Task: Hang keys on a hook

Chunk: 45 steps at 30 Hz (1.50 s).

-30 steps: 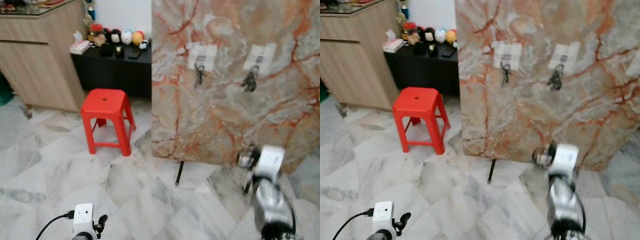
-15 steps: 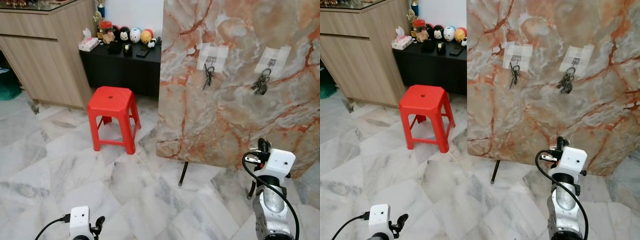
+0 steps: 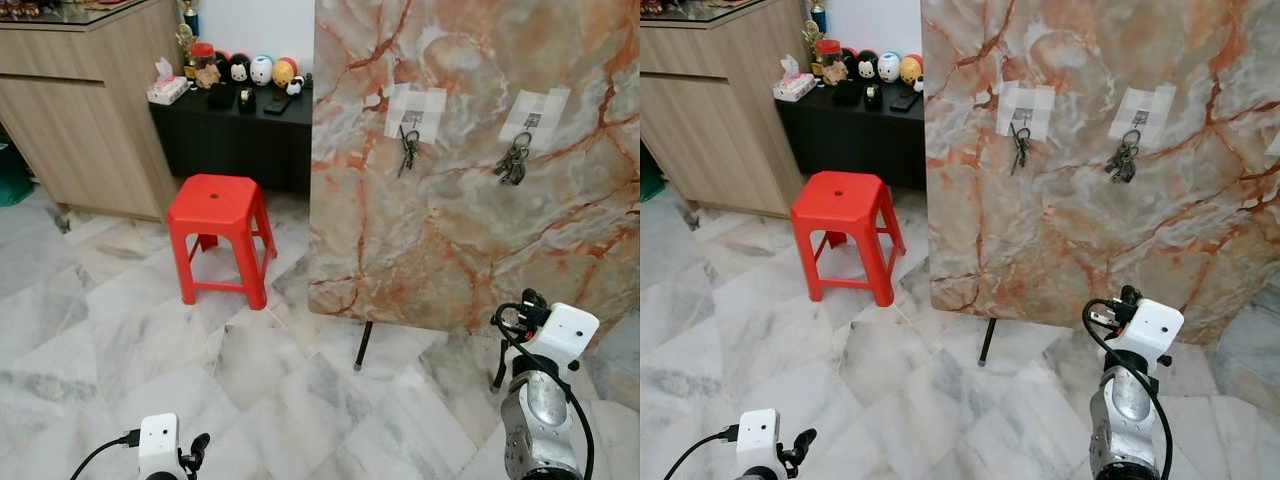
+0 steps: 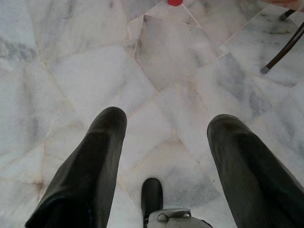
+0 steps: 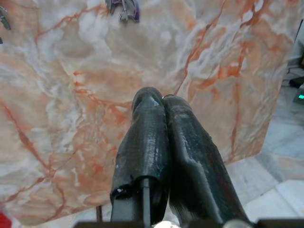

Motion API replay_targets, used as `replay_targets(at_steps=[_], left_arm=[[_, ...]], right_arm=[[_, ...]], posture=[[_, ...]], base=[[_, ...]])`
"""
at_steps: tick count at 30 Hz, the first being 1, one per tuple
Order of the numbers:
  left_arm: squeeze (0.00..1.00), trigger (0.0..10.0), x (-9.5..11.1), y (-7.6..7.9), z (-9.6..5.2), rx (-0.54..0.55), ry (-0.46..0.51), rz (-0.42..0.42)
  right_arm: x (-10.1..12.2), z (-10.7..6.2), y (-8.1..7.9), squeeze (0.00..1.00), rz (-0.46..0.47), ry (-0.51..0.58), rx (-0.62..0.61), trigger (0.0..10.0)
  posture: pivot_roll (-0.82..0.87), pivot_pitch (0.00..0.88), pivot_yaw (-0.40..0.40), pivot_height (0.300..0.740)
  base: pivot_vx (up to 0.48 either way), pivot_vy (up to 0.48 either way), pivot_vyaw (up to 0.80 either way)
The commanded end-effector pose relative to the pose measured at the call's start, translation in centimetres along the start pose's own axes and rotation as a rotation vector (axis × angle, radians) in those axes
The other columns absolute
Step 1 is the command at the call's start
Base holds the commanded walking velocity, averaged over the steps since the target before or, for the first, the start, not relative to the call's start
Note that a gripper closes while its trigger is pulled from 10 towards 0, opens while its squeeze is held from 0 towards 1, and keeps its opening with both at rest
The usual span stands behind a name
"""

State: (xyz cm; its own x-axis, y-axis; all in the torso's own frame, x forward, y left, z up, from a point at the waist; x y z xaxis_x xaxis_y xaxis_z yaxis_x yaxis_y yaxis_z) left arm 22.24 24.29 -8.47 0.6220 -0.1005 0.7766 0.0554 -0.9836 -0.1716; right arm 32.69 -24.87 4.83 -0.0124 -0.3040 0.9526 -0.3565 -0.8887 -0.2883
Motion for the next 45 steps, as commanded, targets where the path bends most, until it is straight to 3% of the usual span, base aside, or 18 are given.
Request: replay_targets(at_steps=[1, 2, 3, 5, 7, 9, 10, 11, 13, 18, 26, 45], left_arm=[[0.00, 10.0, -0.9, 0.2, -0.2, -0.027, -0.037, 0.016], [0.00, 10.0, -0.9, 0.2, -0.2, -0.027, -0.038, 0.018], [0.00, 10.0, -0.9, 0.2, -0.2, -0.024, -0.039, 0.016], [0.00, 10.0, -0.9, 0.2, -0.2, -0.019, -0.038, 0.010], [0.00, 10.0, -0.9, 0.1, -0.2, -0.018, -0.037, 0.009], [0.00, 10.0, -0.8, 0.1, -0.2, -0.014, -0.037, 0.006], [0.00, 10.0, -0.9, 0.1, -0.2, -0.012, -0.037, 0.005], [0.00, 10.0, -0.9, 0.1, -0.2, -0.011, -0.040, 0.005], [0.00, 10.0, -0.9, 0.1, -0.2, -0.010, -0.042, 0.005], [0.00, 10.0, -0.8, 0.1, -0.1, -0.008, -0.042, 0.008], [0.00, 10.0, -0.6, -0.1, -0.1, 0.003, -0.035, 0.005], [0.00, 10.0, -0.3, 0.3, 0.0, -0.013, -0.020, 0.029]], right_arm=[[-5.7, -1.0, 1.5, 0.00, -0.181, -0.364, 0.004, 10.0], [-7.2, -1.7, 1.8, 0.00, -0.272, -0.464, 0.037, 10.0], [-7.8, -2.0, 1.9, 0.00, -0.337, -0.495, 0.076, 10.0], [-7.6, -2.2, 2.3, 0.00, -0.400, -0.460, 0.091, 10.0], [-7.8, -2.3, 2.2, 0.00, -0.351, -0.475, 0.081, 10.0], [-6.8, -1.8, 2.1, 0.00, -0.315, -0.415, 0.057, 10.0], [-5.9, -1.4, 1.7, 0.00, -0.296, -0.353, 0.053, 10.0], [-3.5, -0.6, 1.0, 0.00, -0.237, -0.210, 0.038, 10.0], [-1.3, -0.1, 0.4, 0.00, -0.180, -0.088, 0.026, 10.0], [2.0, 0.4, -0.5, 0.00, -0.094, 0.078, 0.016, 10.0], [3.5, 0.4, -1.7, 0.00, 0.002, 0.157, 0.016, 10.0], [3.9, 0.5, -2.3, 0.00, -0.012, 0.165, 0.039, 10.0]], posture=[[-0.04, 0.000, -0.017, 0.740], [-0.04, 0.000, -0.019, 0.740], [-0.04, 0.000, -0.020, 0.740], [-0.03, 0.000, -0.024, 0.740], [-0.03, 0.000, -0.024, 0.740], [-0.03, 0.000, -0.024, 0.740], [-0.03, 0.000, -0.024, 0.740], [-0.04, 0.000, -0.023, 0.740], [-0.04, 0.000, -0.022, 0.740], [-0.03, 0.000, -0.024, 0.740], [-0.03, 0.000, -0.021, 0.740], [-0.03, 0.000, -0.029, 0.740]], base=[[0.000, 0.000, 0.00], [0.000, 0.000, 0.00], [0.000, 0.000, 0.00], [0.000, 0.000, 0.00], [0.000, 0.000, 0.00], [0.000, 0.000, 0.00], [0.000, 0.000, 0.00], [0.000, 0.000, 0.00], [0.000, 0.000, 0.00], [0.000, 0.000, 0.00], [0.000, 0.000, 0.00], [0.000, -0.085, 0.00]])
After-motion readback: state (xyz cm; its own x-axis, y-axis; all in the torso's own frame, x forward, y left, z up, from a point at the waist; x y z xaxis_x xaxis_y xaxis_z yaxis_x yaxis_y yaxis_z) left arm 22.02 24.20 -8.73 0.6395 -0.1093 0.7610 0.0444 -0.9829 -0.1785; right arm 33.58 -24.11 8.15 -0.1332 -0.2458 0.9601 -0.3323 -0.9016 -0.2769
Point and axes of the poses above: a point about 5 cm out from each wrist's last joint towards the gripper, its own z axis pointing out of the wrist towards the gripper, its own x axis along the axis of the wrist's last joint, y = z × x, the point moved 4 cm from there along z, pointing out of the wrist towards the gripper, and after that the axes turned 11 degrees about z, right-handed, at the moved point
